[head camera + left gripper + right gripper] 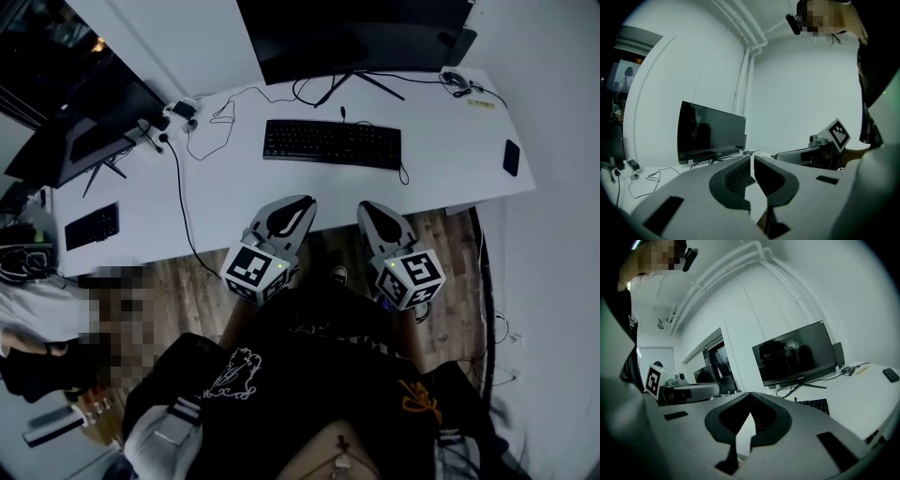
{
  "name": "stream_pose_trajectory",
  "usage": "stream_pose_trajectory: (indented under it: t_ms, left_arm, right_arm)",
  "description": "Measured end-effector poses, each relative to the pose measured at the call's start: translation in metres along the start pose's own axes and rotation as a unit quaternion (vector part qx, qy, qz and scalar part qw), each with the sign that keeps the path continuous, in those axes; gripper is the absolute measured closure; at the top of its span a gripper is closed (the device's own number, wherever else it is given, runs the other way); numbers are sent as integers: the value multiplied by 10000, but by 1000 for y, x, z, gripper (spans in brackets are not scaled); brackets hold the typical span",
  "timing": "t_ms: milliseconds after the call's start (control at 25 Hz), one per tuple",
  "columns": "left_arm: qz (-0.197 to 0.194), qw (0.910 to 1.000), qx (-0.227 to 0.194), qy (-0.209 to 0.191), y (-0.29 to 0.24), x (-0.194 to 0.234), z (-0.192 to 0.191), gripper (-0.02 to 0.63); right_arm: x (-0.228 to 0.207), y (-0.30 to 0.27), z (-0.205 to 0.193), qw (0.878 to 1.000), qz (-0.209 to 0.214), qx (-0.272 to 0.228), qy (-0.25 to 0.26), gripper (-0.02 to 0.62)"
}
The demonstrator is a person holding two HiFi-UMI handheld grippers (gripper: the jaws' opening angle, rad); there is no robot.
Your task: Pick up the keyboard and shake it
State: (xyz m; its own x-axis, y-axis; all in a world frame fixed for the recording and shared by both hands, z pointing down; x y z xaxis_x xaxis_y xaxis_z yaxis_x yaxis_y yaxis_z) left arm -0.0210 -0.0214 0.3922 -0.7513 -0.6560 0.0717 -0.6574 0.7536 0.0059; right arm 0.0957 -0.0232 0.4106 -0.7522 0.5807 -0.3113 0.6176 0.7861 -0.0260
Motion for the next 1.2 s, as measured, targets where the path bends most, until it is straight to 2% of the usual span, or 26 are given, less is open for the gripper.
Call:
stream_pose_trajectory:
  t_ms: [280,520,960,1200]
  left_arm:
    - [361,9986,378,-63,-13,11,-12,568]
    - [564,9969,538,-57,-19,26,-15,568]
    - [291,9977,571,-197,-69,76,-26,566]
    - [314,9980,509,-219,-89,121,-40,566]
  right_arm:
    - [-30,-19,-13,9988,213,60,-441,584]
    - [-48,-31,-21,9975,139,146,-677,584]
    - [-107,-63,-35,9957,-522,374,-668,583]
    - [-159,-78,-59,9896,-1087,656,-681,529]
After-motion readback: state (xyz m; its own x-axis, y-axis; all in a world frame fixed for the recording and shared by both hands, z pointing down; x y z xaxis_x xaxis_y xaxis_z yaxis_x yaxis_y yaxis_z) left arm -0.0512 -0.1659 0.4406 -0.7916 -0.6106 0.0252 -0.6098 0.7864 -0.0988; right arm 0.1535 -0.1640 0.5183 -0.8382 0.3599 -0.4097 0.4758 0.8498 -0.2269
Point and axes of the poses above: the fingertips, and each gripper's own axes: y backward along the fingers, x to its left, z out of its top, the point moved 2 cm from there along y, backward along the fingers, and after that the axes turned 11 degrees about -x, right-handed, at the moved point
